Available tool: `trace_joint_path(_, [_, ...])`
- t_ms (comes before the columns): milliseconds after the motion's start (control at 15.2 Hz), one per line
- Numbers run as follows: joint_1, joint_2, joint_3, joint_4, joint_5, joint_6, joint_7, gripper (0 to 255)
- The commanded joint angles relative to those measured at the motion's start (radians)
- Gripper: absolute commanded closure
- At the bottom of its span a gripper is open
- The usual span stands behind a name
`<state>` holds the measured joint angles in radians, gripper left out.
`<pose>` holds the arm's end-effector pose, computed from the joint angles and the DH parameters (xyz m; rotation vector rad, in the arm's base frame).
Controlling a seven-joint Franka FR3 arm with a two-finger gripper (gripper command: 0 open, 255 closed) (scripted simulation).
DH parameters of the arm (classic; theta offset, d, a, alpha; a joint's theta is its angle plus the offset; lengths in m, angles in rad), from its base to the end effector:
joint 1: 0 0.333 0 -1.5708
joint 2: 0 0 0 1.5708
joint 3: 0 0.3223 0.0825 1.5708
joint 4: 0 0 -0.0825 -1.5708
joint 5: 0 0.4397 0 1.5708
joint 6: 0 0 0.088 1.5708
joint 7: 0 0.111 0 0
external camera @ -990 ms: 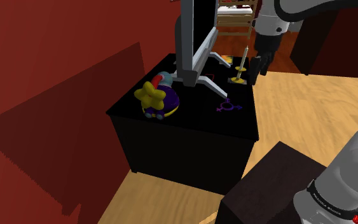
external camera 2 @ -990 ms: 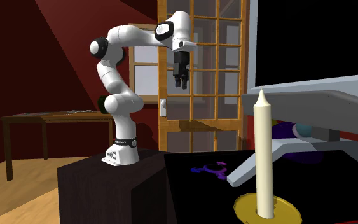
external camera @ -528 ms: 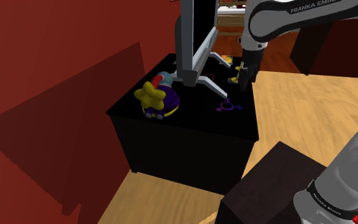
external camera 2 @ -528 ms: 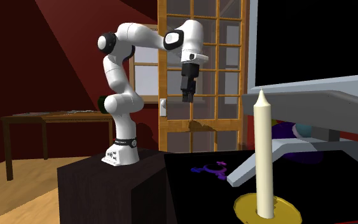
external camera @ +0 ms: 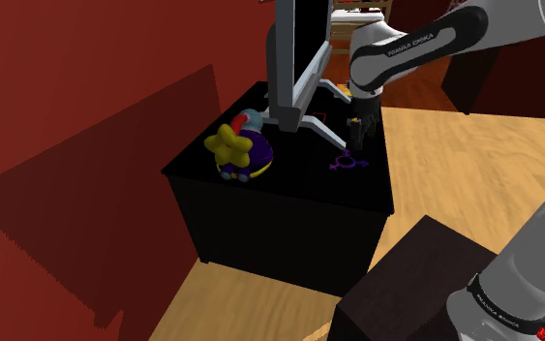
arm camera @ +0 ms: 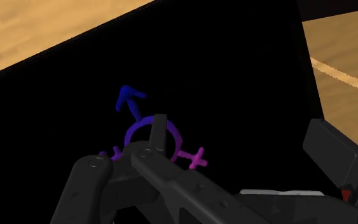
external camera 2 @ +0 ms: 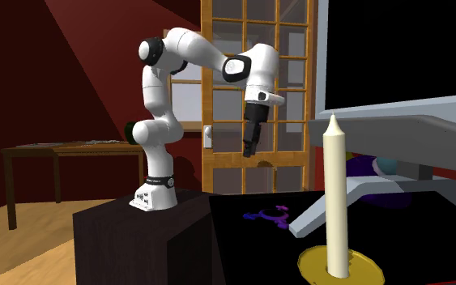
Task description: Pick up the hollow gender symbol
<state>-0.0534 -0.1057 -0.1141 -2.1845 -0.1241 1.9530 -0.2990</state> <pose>0.5369 -0.1000 0.3992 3.0519 0.2854 -0.2237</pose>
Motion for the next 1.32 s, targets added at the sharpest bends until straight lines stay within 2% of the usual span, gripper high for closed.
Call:
trace_joint_path(0, [-0.007,0.075,-0.009,0.038,-0.005,0.020,-0.022,0])
trace_joint_path(594, [-0.045,0.428,-0.034,0.256,-0.013,0.080,-0.108,0])
trace_joint_path(1254, [-0.050,0.499,-0.032,0.241,-0.010,0.164,-0.102,0])
